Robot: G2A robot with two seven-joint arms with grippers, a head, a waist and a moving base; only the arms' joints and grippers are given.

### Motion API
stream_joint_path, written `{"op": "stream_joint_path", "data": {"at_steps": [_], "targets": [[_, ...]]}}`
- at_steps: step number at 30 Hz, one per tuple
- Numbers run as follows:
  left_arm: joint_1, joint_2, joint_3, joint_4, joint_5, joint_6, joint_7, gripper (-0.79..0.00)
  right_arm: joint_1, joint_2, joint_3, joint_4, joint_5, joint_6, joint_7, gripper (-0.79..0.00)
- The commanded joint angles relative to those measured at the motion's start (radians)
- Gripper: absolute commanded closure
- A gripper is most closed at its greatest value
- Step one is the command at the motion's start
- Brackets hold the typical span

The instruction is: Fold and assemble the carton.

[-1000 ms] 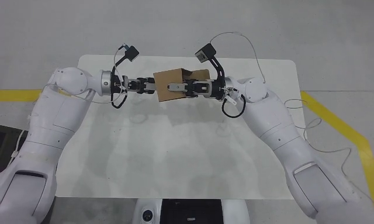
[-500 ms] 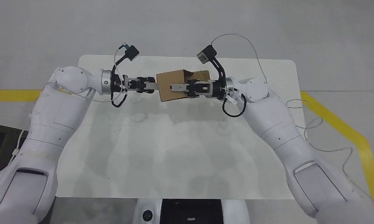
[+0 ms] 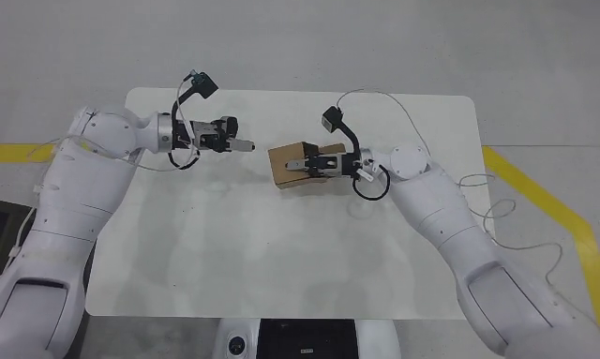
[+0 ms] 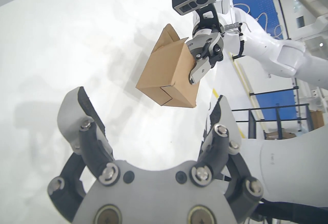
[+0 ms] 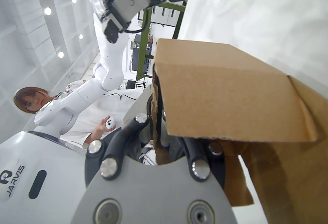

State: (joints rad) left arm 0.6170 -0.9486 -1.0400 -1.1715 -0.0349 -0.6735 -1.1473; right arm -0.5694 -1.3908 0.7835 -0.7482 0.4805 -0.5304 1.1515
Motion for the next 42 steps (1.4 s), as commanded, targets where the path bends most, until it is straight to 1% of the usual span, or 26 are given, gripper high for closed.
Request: {"op": "stream_joint_path", "data": {"at_steps": [1, 6, 7, 9, 13, 16, 22, 25, 29, 33, 38, 42], "targets": [[0.015, 0.006, -0.008, -0.022, 0.04, -0.023, 0.024, -0.785, -0.011, 0.0, 0.0, 0.007, -0.013, 0.013, -0.025, 0.0], [0.047, 0.019, -0.032, -0.065, 0.109, -0.064, 0.069, -0.785, -0.037, 0.001, 0.006, 0.001, -0.052, 0.021, -0.101, 0.0], [0.053, 0.021, -0.035, -0.073, 0.122, -0.07, 0.077, -0.785, -0.041, 0.001, 0.007, -0.001, -0.058, 0.022, -0.111, -0.108], [0.067, 0.025, -0.04, -0.09, 0.15, -0.083, 0.09, -0.785, -0.048, 0.001, 0.01, -0.008, -0.064, 0.028, -0.124, -0.785], [0.098, 0.033, -0.045, -0.122, 0.21, -0.134, 0.134, -0.785, -0.063, 0.001, 0.02, -0.025, -0.054, 0.034, -0.133, -0.785], [0.12, 0.038, -0.038, -0.136, 0.288, -0.183, 0.183, -0.785, -0.064, 0.005, 0.033, -0.039, -0.057, 0.035, -0.123, -0.785], [0.143, 0.042, -0.001, -0.145, 0.44, -0.296, 0.297, -0.785, -0.06, 0.029, 0.081, -0.064, -0.07, 0.021, -0.033, -0.785], [0.14, 0.037, 0.018, -0.115, 0.481, -0.333, 0.349, -0.785, -0.06, 0.045, 0.114, -0.074, -0.074, 0.017, 0.011, -0.785], [0.125, 0.024, 0.045, -0.087, 0.543, -0.339, 0.435, -0.785, -0.064, 0.064, 0.155, -0.099, -0.078, 0.015, 0.038, -0.785], [0.109, 0.012, 0.075, -0.085, 0.615, -0.339, 0.518, -0.785, -0.069, 0.08, 0.191, -0.136, -0.086, 0.022, 0.05, -0.785], [0.09, 0.002, 0.108, -0.082, 0.691, -0.339, 0.592, -0.785, -0.084, 0.097, 0.227, -0.183, -0.068, 0.029, 0.103, -0.785], [0.08, -0.003, 0.117, -0.068, 0.747, -0.339, 0.653, -0.785, -0.094, 0.107, 0.251, -0.209, -0.062, 0.028, 0.111, -0.785]]}}
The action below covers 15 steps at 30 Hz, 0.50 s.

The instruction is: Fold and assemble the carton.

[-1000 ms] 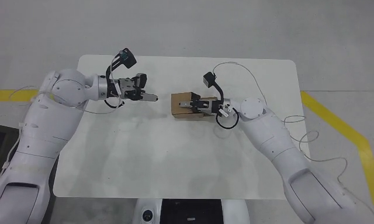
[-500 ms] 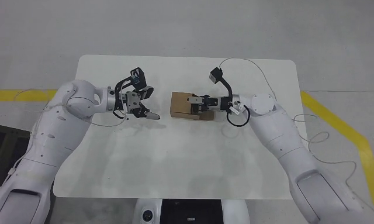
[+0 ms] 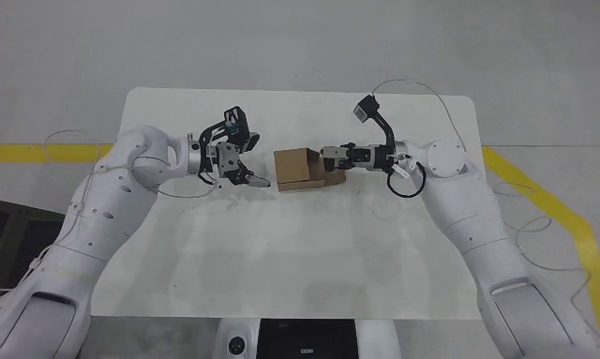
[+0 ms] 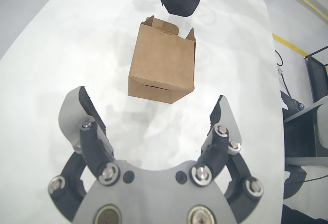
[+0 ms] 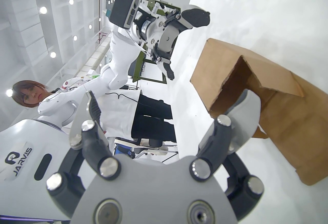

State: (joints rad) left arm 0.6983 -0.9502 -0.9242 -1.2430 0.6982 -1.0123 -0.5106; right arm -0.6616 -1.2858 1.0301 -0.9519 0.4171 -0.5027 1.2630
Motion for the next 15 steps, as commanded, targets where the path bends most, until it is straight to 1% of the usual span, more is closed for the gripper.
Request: {"op": "stream_joint_path", "data": {"at_steps": [1, 10, 11, 12, 13, 14, 15], "targets": [[-0.003, -0.002, 0.003, 0.007, 0.025, 0.0, 0.029, -0.785, -0.005, 0.004, 0.008, -0.01, 0.0, 0.0, 0.0, -0.785], [-0.004, -0.003, 0.004, 0.01, 0.034, 0.0, 0.041, -0.785, 0.01, 0.011, 0.014, -0.03, -0.039, -0.033, -0.002, -0.785], [-0.004, -0.003, 0.004, 0.01, 0.034, 0.0, 0.041, -0.785, 0.015, 0.01, 0.012, -0.028, -0.044, -0.043, -0.009, -0.489], [-0.004, -0.003, 0.004, 0.01, 0.034, 0.0, 0.041, -0.785, 0.019, 0.009, 0.01, -0.025, -0.046, -0.052, -0.015, -0.259], [-0.004, -0.003, 0.004, 0.01, 0.034, 0.0, 0.041, -0.785, 0.021, 0.008, 0.008, -0.022, -0.047, -0.056, -0.017, -0.148], [-0.004, -0.003, 0.004, 0.01, 0.034, 0.0, 0.041, -0.785, 0.021, 0.008, 0.008, -0.022, -0.047, -0.056, -0.017, 0.0], [-0.004, -0.003, 0.004, 0.01, 0.034, 0.0, 0.041, -0.785, 0.021, 0.008, 0.008, -0.022, -0.047, -0.056, -0.017, 0.0]]}}
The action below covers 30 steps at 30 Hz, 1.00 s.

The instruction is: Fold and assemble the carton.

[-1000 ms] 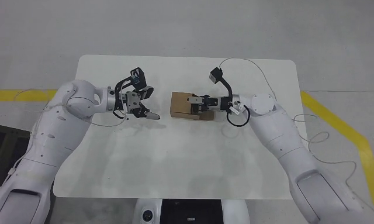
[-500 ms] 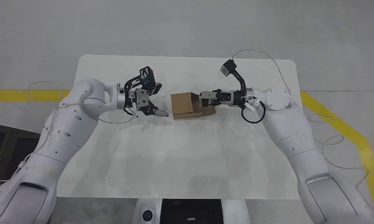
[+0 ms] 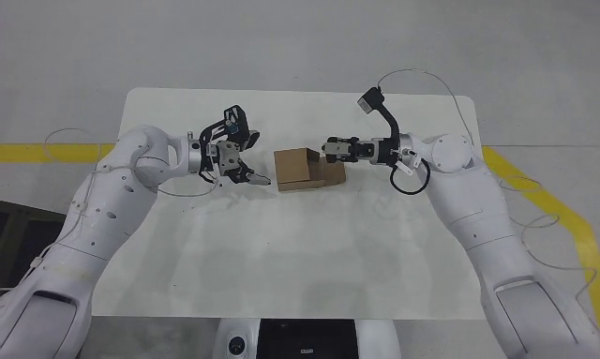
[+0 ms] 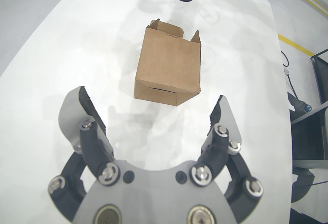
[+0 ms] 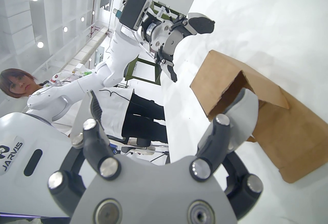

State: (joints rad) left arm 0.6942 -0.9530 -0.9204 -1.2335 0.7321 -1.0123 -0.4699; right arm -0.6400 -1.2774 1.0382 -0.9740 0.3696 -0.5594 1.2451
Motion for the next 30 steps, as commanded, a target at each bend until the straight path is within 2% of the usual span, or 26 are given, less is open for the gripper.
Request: {"op": "stream_joint_path", "data": {"at_steps": [1, 16, 18, 22, 30], "targets": [[0.0, 0.0, 0.0, 0.0, 0.0, 0.0, 0.0, -0.785, 0.0, 0.0, 0.0, 0.0, 0.0, 0.001, 0.001, 0.0], [0.0, 0.0, 0.0, 0.0, 0.0, 0.0, 0.0, -0.785, -0.003, 0.0, 0.0, -0.003, -0.002, 0.004, -0.005, 0.0], [0.002, 0.0, 0.0, -0.002, 0.002, 0.005, 0.002, -0.785, -0.011, 0.004, -0.001, -0.027, -0.038, 0.038, -0.022, 0.0], [0.023, -0.001, -0.001, -0.038, 0.056, 0.076, 0.022, -0.785, -0.029, 0.02, 0.017, -0.06, -0.062, 0.111, 0.014, 0.0], [0.03, -0.017, 0.027, -0.047, 0.162, 0.05, 0.138, -0.785, -0.118, 0.049, 0.046, -0.137, -0.072, 0.239, 0.084, 0.0]]}}
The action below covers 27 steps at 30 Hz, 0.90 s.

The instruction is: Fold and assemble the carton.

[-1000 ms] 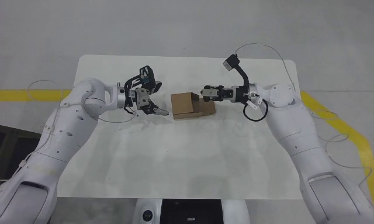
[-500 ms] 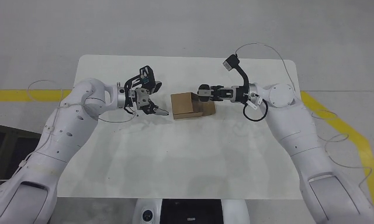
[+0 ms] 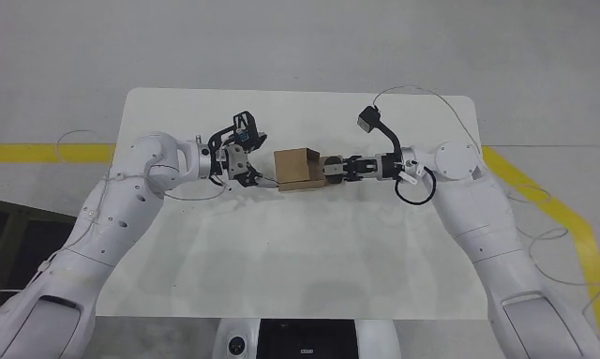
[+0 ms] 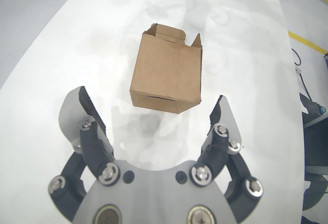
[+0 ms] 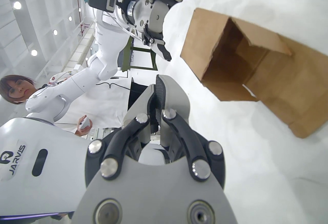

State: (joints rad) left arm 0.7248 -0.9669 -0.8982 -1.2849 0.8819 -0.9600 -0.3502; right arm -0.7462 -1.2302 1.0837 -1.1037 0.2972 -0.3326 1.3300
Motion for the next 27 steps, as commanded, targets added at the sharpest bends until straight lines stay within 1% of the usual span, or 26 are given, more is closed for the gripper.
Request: {"op": "stream_joint_path", "data": {"at_steps": [1, 5, 10, 12, 19, 27], "targets": [[-0.002, -0.006, 0.01, 0.01, 0.026, -0.002, 0.032, -0.785, -0.022, 0.004, 0.002, -0.017, -0.001, 0.023, -0.004, 0.0], [-0.01, -0.018, 0.027, 0.041, 0.083, 0.019, 0.099, -0.785, -0.056, 0.012, 0.004, -0.043, -0.032, 0.061, -0.027, 0.0], [-0.02, -0.036, 0.057, 0.077, 0.126, 0.006, 0.17, -0.785, -0.082, 0.022, 0.002, -0.044, -0.094, 0.102, -0.052, 0.0], [-0.024, -0.042, 0.068, 0.088, 0.143, 0.003, 0.189, -0.785, -0.091, 0.023, -0.001, -0.041, -0.093, 0.11, -0.065, 0.0], [-0.04, -0.058, 0.087, 0.121, 0.178, -0.009, 0.24, -0.785, -0.089, 0.016, -0.034, -0.007, -0.105, 0.098, -0.119, 0.0], [-0.058, -0.075, 0.105, 0.154, 0.203, -0.034, 0.272, -0.785, -0.042, -0.005, -0.09, 0.051, -0.106, 0.063, -0.177, 0.0]]}}
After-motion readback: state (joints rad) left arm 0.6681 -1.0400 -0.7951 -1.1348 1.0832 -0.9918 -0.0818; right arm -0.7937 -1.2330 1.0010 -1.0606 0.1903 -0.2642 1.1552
